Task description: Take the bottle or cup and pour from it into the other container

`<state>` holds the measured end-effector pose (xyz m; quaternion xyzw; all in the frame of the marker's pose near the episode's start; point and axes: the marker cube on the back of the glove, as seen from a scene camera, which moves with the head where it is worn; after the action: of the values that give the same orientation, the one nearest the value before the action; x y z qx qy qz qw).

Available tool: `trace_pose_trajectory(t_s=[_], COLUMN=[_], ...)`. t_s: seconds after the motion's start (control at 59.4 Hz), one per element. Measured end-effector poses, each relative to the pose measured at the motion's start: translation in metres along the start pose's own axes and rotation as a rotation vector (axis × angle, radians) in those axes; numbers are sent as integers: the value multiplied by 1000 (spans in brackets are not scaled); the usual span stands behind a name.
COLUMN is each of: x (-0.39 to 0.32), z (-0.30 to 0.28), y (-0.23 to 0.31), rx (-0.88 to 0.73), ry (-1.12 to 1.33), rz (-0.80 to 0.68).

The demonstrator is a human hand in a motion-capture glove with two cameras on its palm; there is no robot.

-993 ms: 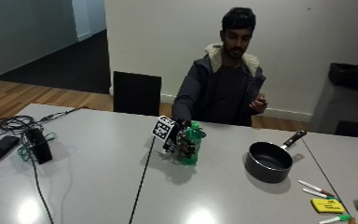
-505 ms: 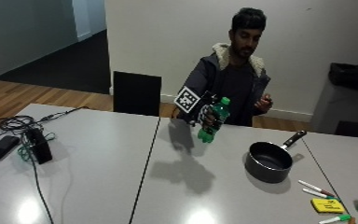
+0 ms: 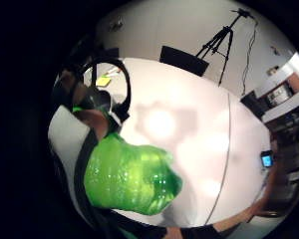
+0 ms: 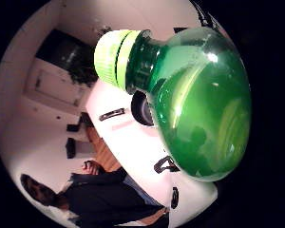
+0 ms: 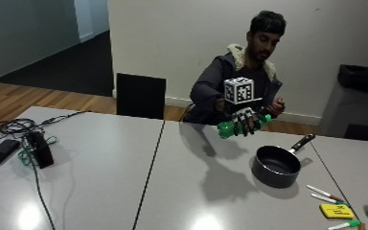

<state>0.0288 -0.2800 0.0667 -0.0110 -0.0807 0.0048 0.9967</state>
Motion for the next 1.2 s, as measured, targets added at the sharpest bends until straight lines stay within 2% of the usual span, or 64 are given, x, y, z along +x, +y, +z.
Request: trace_pose_trajectory(t_s=[0.286, 0.623, 0.909, 1.195], x=[-31, -59, -67, -72], z=[27, 57, 77, 79], y=[-35, -47, -48, -44], rx=[-145, -207, -218, -220], ry=[358, 771, 932, 935], rz=[-41, -127, -181, -182])
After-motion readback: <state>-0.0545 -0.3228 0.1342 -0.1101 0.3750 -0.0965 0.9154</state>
